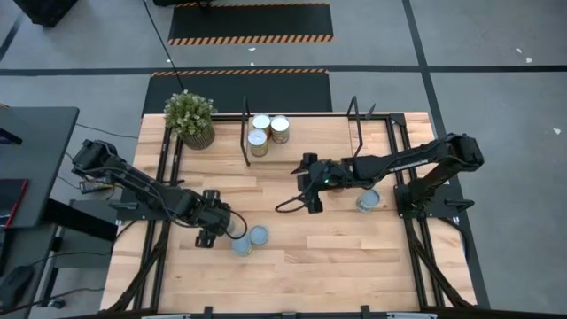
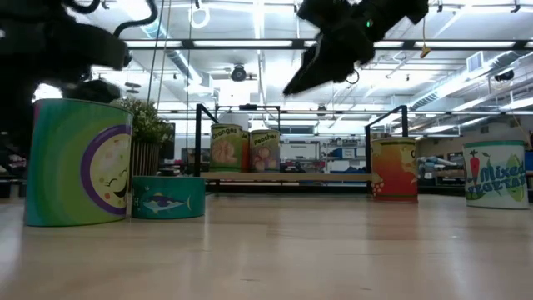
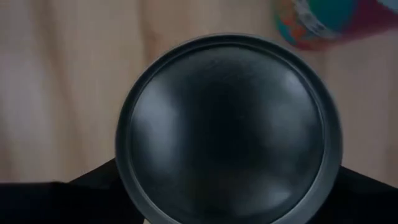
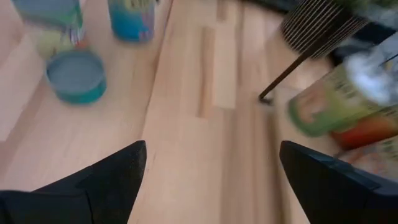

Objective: Pick and place cans onto a shelf
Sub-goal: Put the canned cherries on the shelf

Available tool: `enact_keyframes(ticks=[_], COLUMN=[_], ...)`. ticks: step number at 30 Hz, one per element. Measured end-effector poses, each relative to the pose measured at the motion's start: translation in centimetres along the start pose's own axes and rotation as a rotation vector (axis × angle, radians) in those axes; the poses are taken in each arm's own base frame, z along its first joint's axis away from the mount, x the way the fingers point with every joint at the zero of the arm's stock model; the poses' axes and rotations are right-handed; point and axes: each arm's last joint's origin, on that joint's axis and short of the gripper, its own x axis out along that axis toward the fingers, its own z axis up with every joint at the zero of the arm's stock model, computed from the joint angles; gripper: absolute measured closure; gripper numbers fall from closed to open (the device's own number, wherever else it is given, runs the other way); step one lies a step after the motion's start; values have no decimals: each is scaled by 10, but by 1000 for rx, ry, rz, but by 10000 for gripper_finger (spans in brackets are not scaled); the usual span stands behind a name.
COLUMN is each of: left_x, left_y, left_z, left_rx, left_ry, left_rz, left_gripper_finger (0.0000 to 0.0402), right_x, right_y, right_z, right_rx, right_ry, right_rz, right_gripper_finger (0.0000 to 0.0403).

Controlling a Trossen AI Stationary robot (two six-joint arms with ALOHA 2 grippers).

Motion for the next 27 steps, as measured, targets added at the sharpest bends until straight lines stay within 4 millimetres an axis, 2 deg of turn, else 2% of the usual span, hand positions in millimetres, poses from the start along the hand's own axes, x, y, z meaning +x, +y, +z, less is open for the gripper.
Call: enact_keyframes(ticks=[3, 6, 8, 13, 16, 21, 27], left_x=[-11, -21, -25, -20, -14, -8, -4], left_y=[10, 22, 31, 53, 67, 95, 134], left_z=[10, 24, 34, 57, 74, 112, 156], left_rx=[3, -9, -36, -98, -126, -147, -152], left_ry=[-37, -93, -124, -225, -283, -297, -263], left_rz=[102, 170, 194, 244, 269, 333, 373], left_gripper_finger=[110, 105, 104, 106, 106, 105, 105], right_x=[-14, -19, -14, 6, 9, -12, -32], right_y=[-10, -17, -19, -16, -19, -34, -48], right_z=[5, 6, 4, -1, -5, -7, -19], right_rx=[16, 28, 36, 28, 8, 16, 63], right_ry=[-48, -59, -55, -31, 8, 34, 140], right_rz=[-22, -40, -43, -17, -40, -95, -103], right_gripper_finger=[26, 26, 26, 26, 26, 26, 26])
